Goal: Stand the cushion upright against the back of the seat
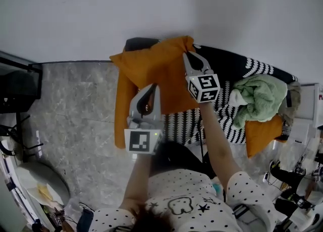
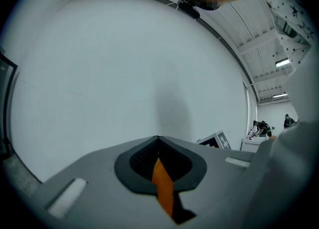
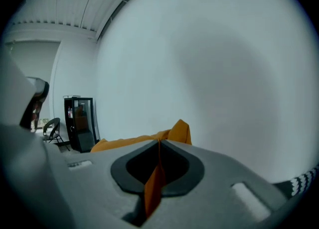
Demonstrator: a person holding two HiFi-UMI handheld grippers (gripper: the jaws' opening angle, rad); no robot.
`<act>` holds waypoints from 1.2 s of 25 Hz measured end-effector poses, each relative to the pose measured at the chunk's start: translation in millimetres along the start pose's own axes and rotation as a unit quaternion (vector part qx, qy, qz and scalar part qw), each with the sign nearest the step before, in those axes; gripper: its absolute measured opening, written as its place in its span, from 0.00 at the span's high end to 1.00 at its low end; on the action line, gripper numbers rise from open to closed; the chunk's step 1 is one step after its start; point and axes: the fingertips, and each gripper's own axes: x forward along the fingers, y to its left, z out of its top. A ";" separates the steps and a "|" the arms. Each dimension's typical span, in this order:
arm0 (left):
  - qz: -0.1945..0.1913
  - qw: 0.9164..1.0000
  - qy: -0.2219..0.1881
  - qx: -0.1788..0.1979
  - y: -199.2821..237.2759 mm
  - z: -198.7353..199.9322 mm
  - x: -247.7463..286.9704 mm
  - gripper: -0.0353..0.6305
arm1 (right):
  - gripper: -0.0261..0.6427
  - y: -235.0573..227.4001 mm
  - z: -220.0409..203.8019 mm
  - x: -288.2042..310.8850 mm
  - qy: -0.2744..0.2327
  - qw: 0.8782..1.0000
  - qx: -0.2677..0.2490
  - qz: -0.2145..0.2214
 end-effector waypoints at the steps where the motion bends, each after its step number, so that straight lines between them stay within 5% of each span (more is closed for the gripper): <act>1: 0.000 1.000 -0.001 -0.001 0.2 1.3 0.1 0.96 | 0.95 -6.0 2.5 3.0 -0.001 1.000 -0.005 -0.005; 12: 0.003 1.000 0.011 0.000 0.5 -6.7 -1.7 0.96 | 0.95 -73.7 -74.7 51.6 0.099 0.992 0.026 -0.074; 30: 0.002 1.000 0.029 -0.007 0.1 -20.7 22.8 0.96 | 0.94 -86.7 -107.7 101.6 0.159 0.987 -0.002 -0.038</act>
